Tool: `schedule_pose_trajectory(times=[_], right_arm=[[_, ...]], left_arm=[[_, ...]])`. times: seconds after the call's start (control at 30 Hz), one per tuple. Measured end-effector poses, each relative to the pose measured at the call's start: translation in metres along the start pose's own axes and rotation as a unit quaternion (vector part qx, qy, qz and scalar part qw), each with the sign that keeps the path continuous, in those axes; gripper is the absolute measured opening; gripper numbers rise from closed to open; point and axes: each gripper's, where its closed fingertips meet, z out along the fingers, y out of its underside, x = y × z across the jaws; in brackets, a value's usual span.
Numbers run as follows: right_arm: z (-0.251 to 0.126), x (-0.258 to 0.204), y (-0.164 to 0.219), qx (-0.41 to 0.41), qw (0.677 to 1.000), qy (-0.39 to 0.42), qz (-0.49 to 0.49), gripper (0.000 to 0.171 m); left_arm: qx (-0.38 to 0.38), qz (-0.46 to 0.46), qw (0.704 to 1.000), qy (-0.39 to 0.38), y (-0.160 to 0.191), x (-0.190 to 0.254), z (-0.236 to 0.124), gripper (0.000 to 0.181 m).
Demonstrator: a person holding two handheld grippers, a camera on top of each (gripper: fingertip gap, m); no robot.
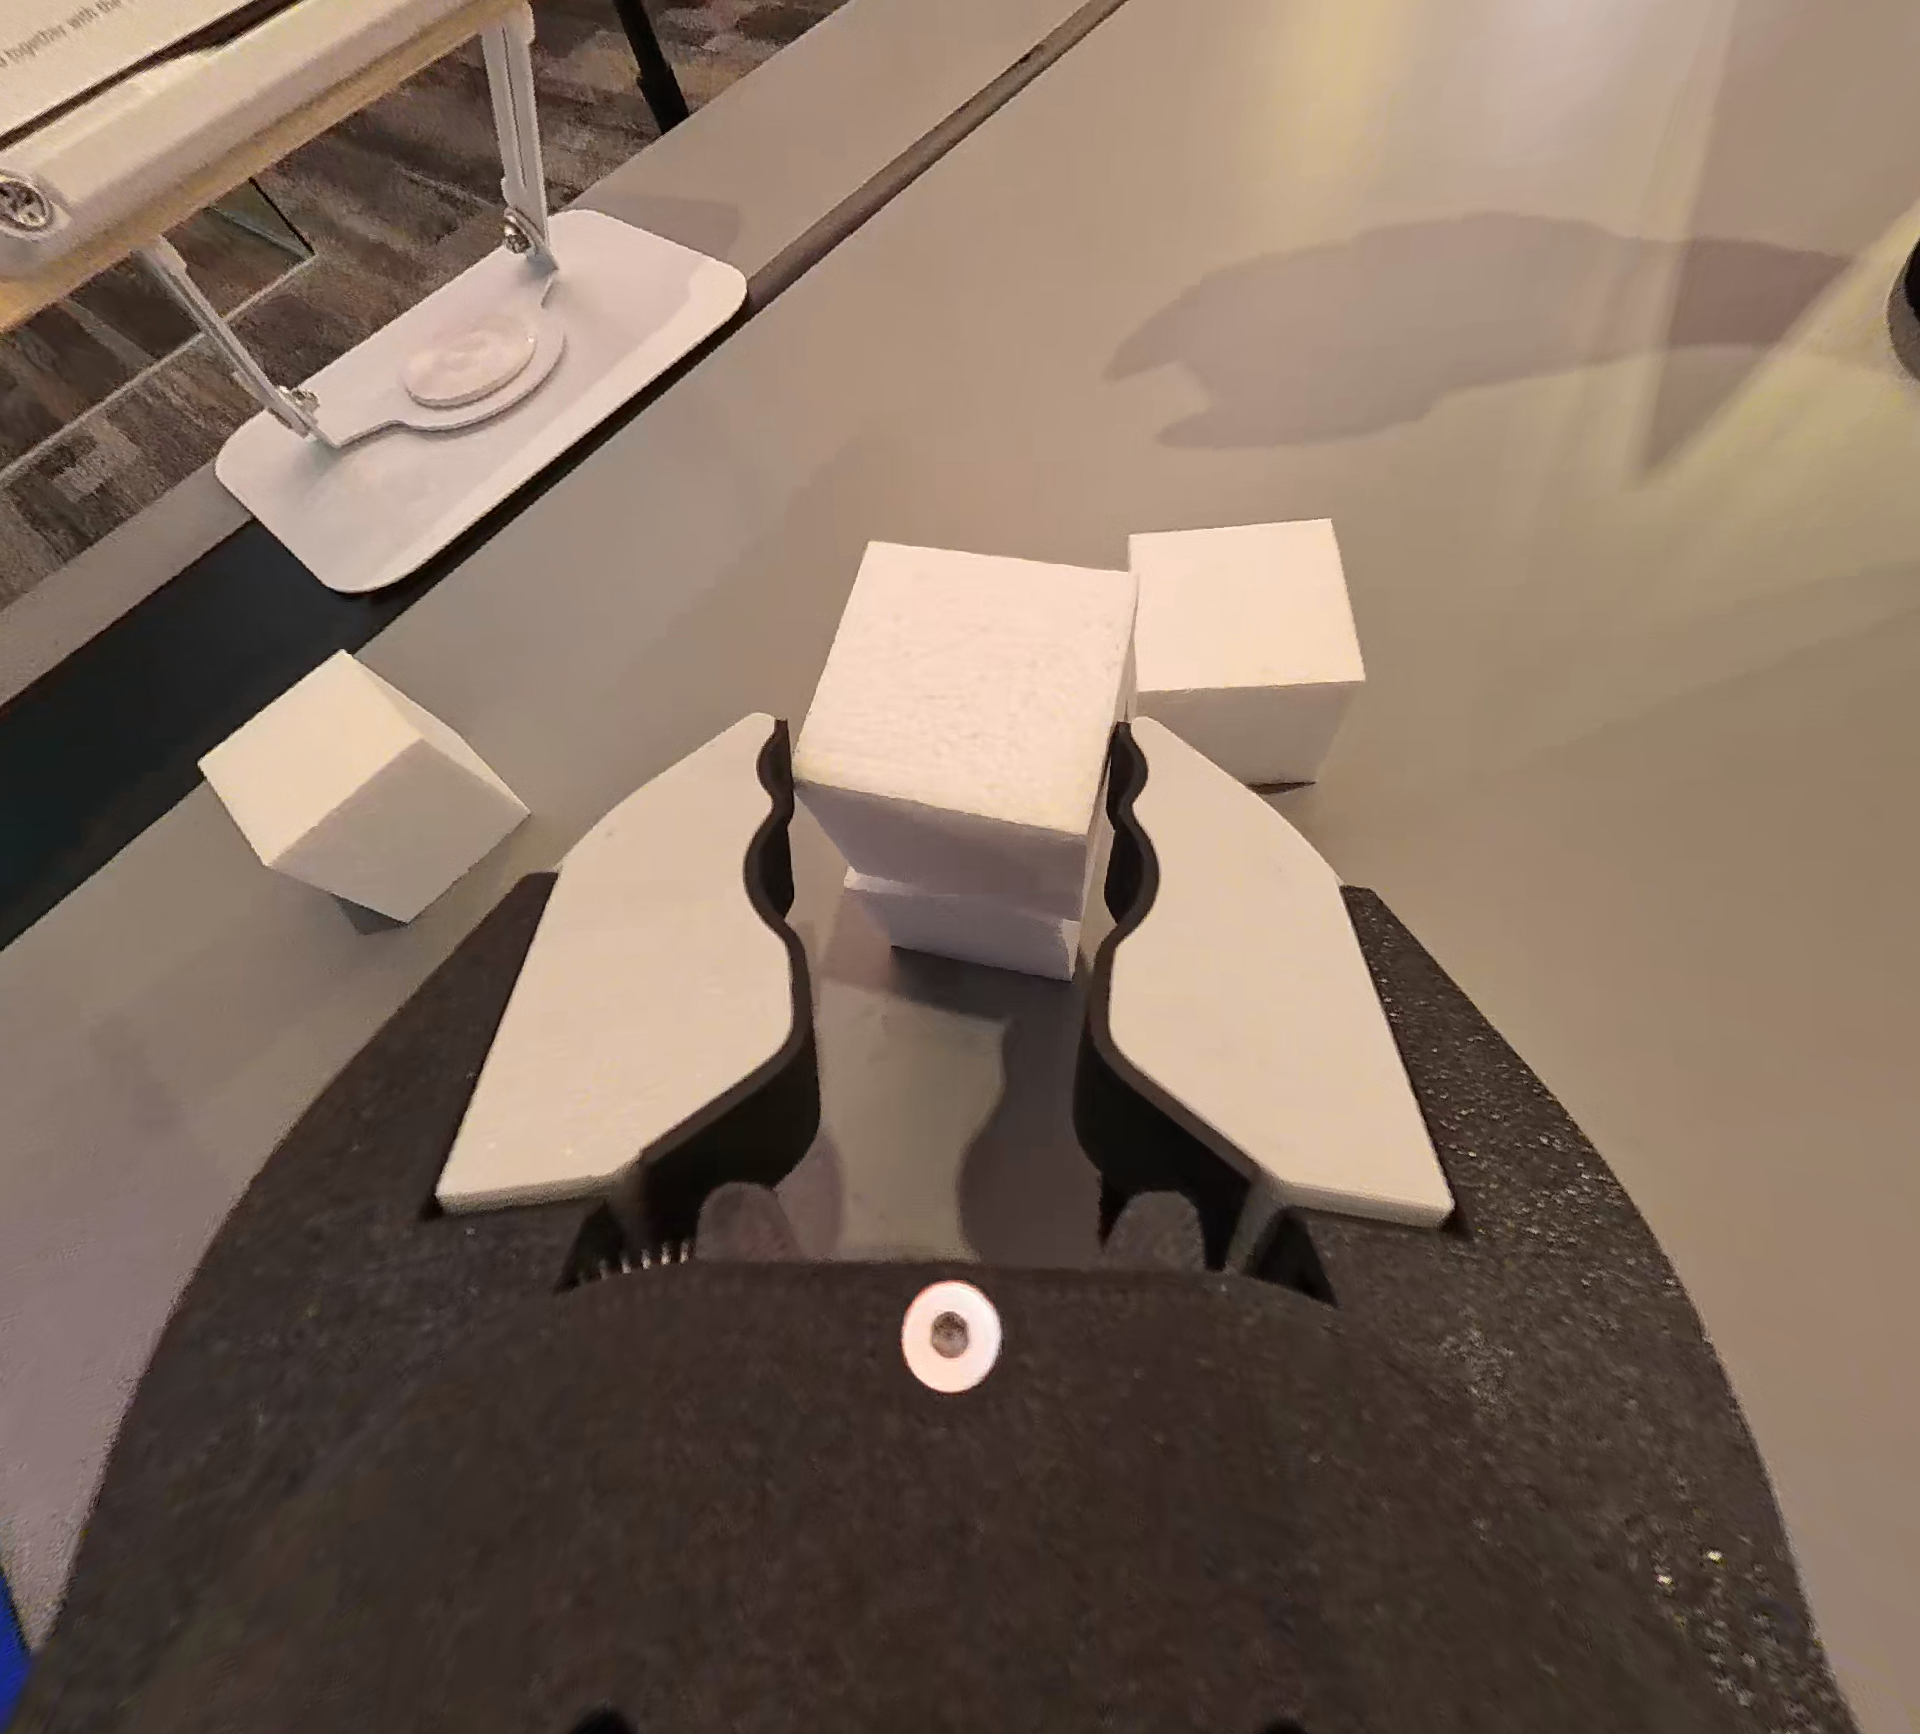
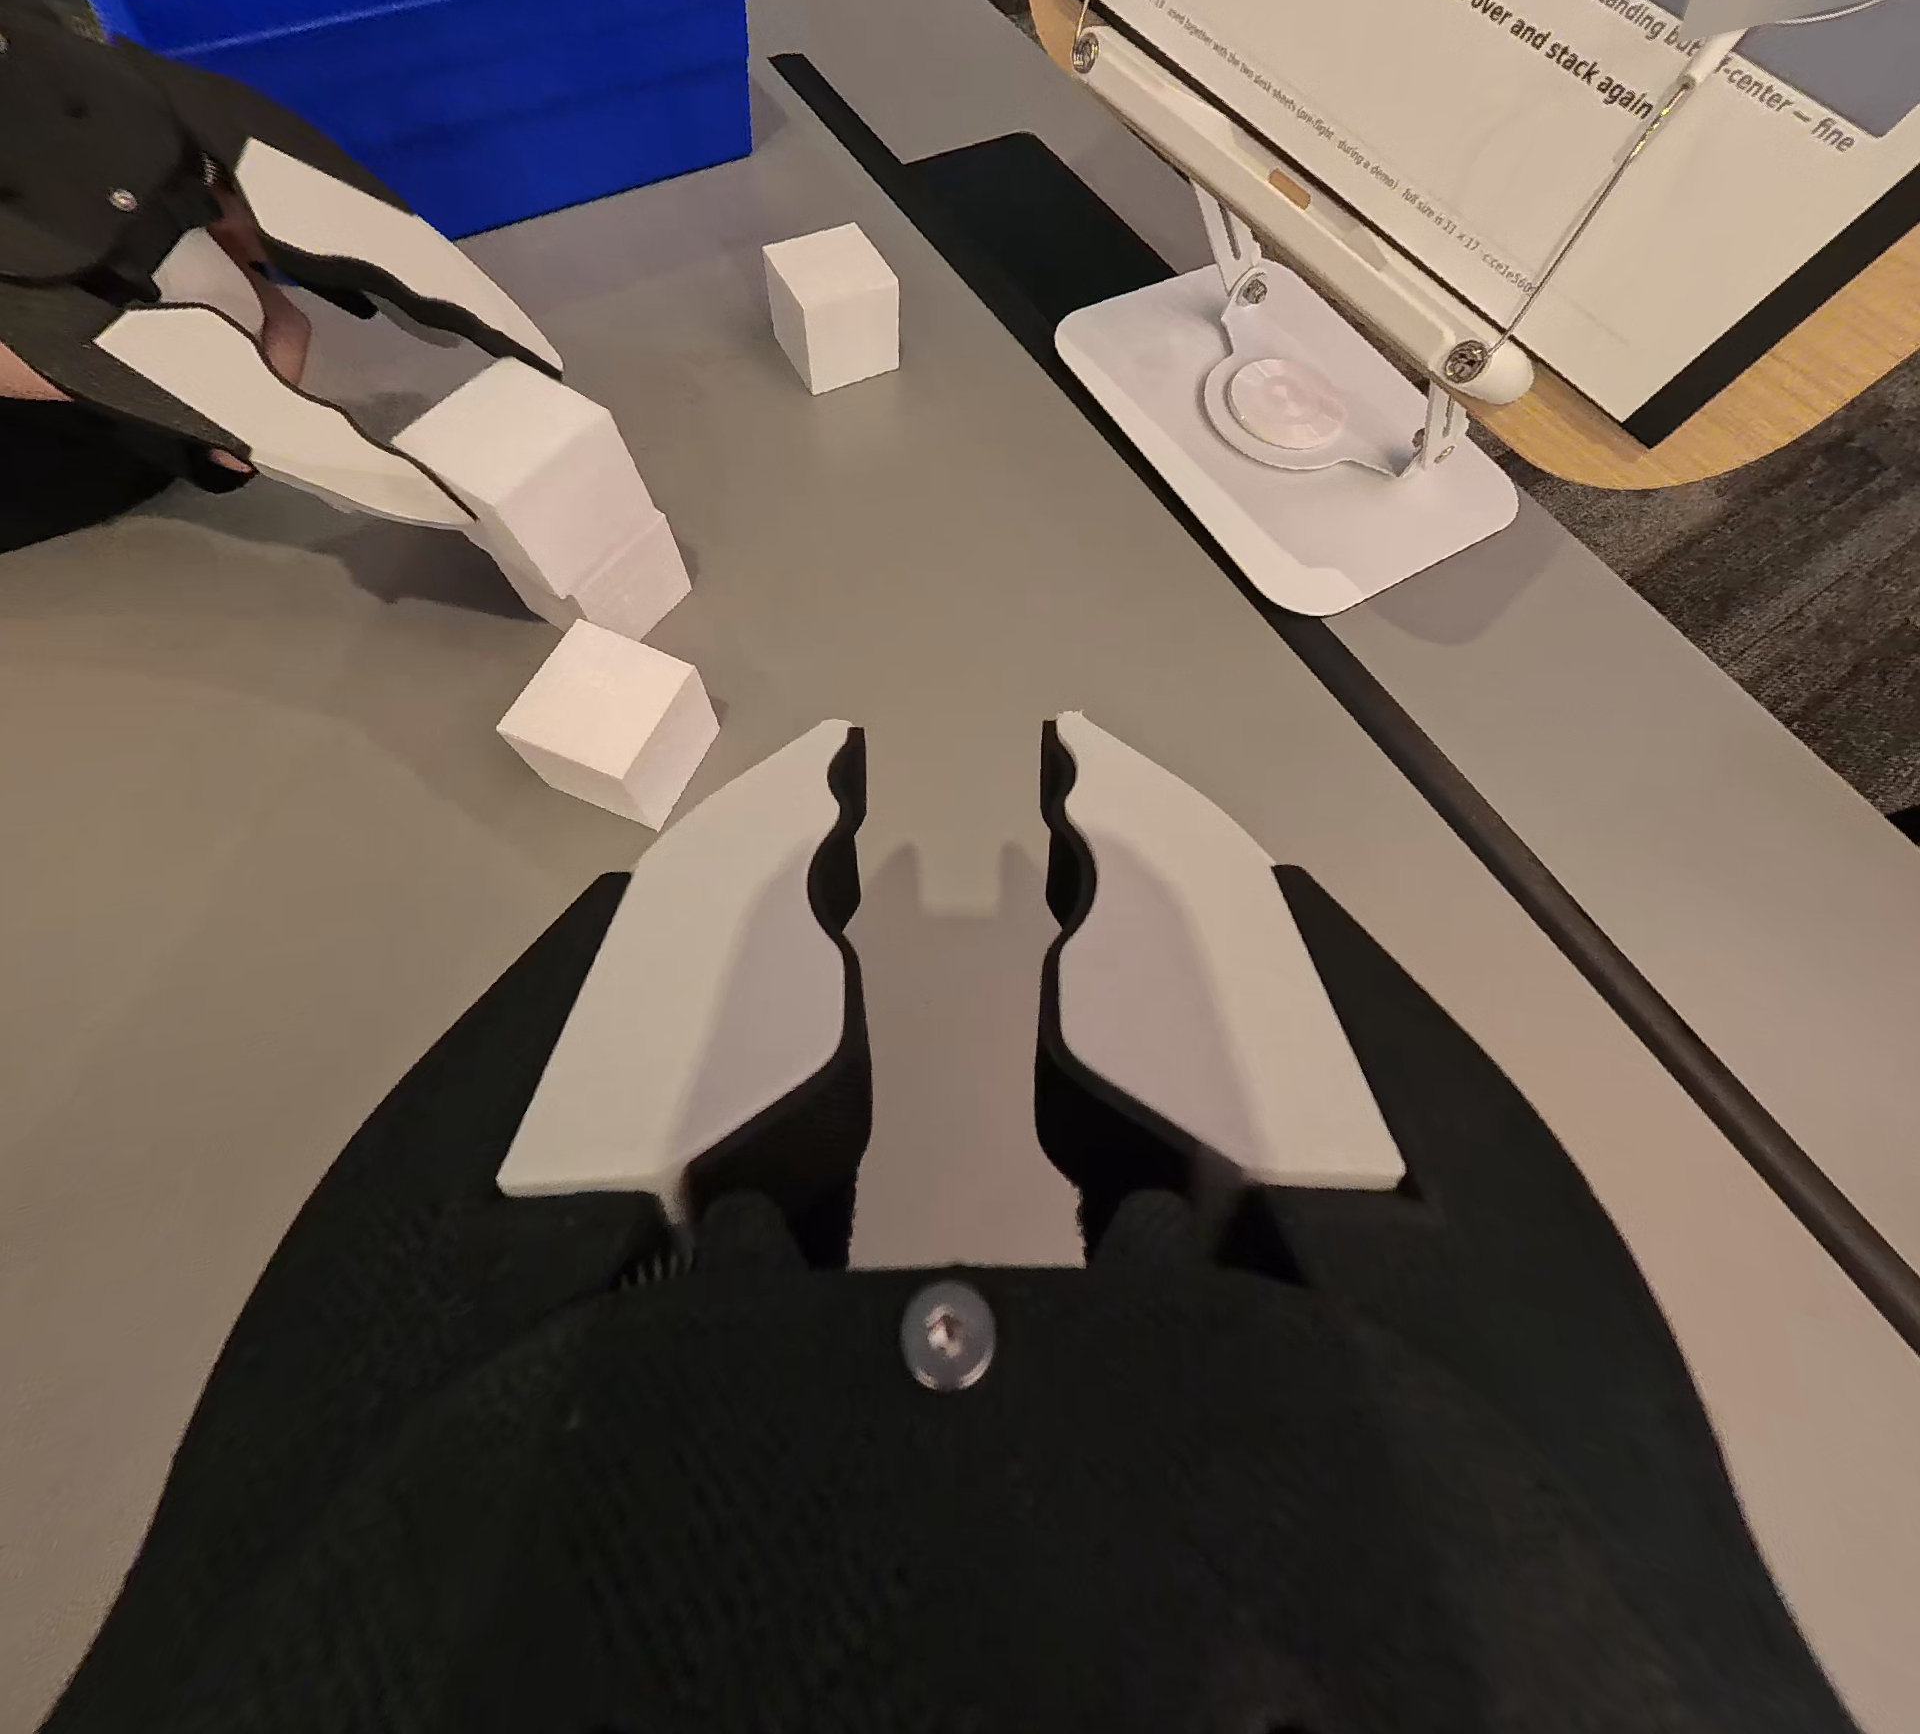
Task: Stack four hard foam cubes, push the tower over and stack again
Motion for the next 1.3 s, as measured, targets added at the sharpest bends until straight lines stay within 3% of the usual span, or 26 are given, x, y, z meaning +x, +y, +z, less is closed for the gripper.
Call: schedule_pose_trajectory(times=[0.27, 0.37, 0.47, 0.6, 0.7, 0.87, 1.3], right_arm=[[0.004, -0.003, 0.004, -0.007, 1.0, -0.006, 0.005, 0.033], [0.009, -0.006, 0.005, -0.014, 1.0, -0.005, 0.009, 0.038], [0.024, -0.018, -0.004, 0.004, 0.999, 0.001, 0.034, 0.05], [0.057, -0.053, -0.013, 0.081, 0.991, 0.05, 0.089, 0.072], [0.076, -0.09, 0.009, 0.099, 0.987, 0.098, 0.083, 0.084], [0.105, -0.117, 0.049, 0.048, 0.985, 0.159, 0.052, 0.095], [0.131, -0.118, 0.074, -0.004, 0.982, 0.146, 0.116, 0.081]], left_arm=[[0.004, -0.007, 1.0, 0.0, 0.003, -0.003, 0.0, 0.059], [0.006, -0.012, 1.0, -0.021, 0.001, -0.011, -0.004, 0.077], [0.03, -0.025, 0.999, -0.035, -0.012, -0.024, -0.022, 0.082], [0.079, -0.102, 0.983, -0.128, -0.025, -0.08, -0.055, 0.078], [0.06, -0.137, 0.959, -0.239, -0.004, -0.126, -0.062, 0.084], [0.017, -0.18, 0.946, -0.27, 0.032, -0.135, -0.026, 0.097], [-0.076, -0.185, 0.923, -0.329, 0.06, -0.172, 0.049, 0.095]])
